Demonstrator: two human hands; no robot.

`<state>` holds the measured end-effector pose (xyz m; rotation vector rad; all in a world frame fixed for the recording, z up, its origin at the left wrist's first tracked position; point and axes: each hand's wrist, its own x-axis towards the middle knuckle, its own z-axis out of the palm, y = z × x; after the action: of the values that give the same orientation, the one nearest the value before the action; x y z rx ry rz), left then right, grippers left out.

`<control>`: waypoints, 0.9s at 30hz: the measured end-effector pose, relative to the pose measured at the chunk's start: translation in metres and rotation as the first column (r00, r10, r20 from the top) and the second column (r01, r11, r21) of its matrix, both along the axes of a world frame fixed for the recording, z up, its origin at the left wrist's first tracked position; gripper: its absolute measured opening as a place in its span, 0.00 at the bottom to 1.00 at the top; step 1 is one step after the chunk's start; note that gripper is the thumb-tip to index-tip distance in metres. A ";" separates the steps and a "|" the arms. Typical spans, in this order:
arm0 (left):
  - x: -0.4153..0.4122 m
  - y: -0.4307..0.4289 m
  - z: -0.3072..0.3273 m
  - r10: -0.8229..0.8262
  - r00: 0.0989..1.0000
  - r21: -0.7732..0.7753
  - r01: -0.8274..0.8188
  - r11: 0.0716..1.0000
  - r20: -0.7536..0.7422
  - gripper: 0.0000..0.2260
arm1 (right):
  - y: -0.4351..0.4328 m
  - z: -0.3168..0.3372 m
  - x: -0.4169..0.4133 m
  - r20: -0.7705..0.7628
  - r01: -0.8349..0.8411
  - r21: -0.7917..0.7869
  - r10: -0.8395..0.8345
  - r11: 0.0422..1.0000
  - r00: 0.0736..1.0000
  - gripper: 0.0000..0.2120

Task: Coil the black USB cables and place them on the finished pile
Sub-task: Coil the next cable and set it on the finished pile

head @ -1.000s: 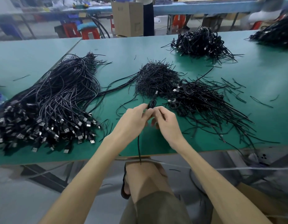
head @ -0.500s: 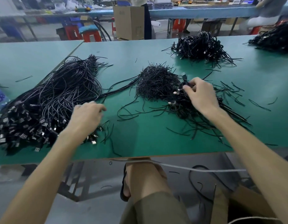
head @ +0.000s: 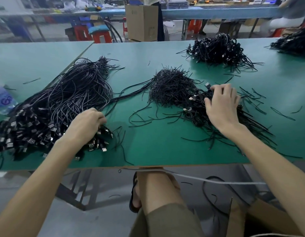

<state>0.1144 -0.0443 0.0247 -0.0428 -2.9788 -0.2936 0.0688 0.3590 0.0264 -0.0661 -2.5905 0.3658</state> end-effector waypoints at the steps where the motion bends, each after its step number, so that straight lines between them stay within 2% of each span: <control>1: -0.001 -0.002 0.002 0.017 1.000 -0.018 -0.017 1.000 0.004 0.09 | -0.004 0.000 0.003 -0.032 -0.019 0.027 0.020 0.999 0.999 0.19; 3: -0.004 -0.004 0.006 0.032 0.998 -0.082 -0.027 0.996 0.057 0.10 | -0.012 -0.001 0.010 -0.062 -0.062 0.070 0.067 0.996 0.996 0.18; 8: -0.008 -0.009 0.008 0.134 0.973 -0.249 -0.084 0.965 0.190 0.09 | -0.048 -0.010 0.030 0.005 -0.247 0.096 0.248 0.964 0.969 0.17; 10: -0.007 -0.009 0.005 0.174 0.969 -0.236 -0.130 0.963 0.177 0.09 | -0.058 -0.016 0.038 0.027 -0.323 0.106 0.322 0.940 0.946 0.16; 15: -0.009 -0.014 0.003 0.155 0.971 -0.127 -0.133 0.983 0.182 0.15 | -0.069 -0.038 0.056 0.129 -0.453 0.125 0.438 0.883 0.890 0.15; 18: -0.009 -0.017 0.000 0.187 0.969 -0.113 -0.170 0.979 0.159 0.09 | -0.073 -0.054 0.064 0.201 -0.503 0.132 0.474 0.854 0.857 0.16; 20: -0.010 -0.018 0.000 0.220 0.969 -0.114 -0.207 0.972 0.116 0.05 | -0.076 -0.062 0.066 0.236 -0.511 0.154 0.471 0.845 0.850 0.17; 27: -0.018 -0.014 -0.003 0.260 0.965 -0.135 -0.252 0.958 0.045 0.12 | -0.076 -0.072 0.071 0.210 -0.478 0.100 0.451 0.873 0.868 0.14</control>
<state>0.0967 -0.0582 0.0216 0.3424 -3.0137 -0.0732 0.1395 0.2832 -0.0456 0.6206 -2.7862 0.3449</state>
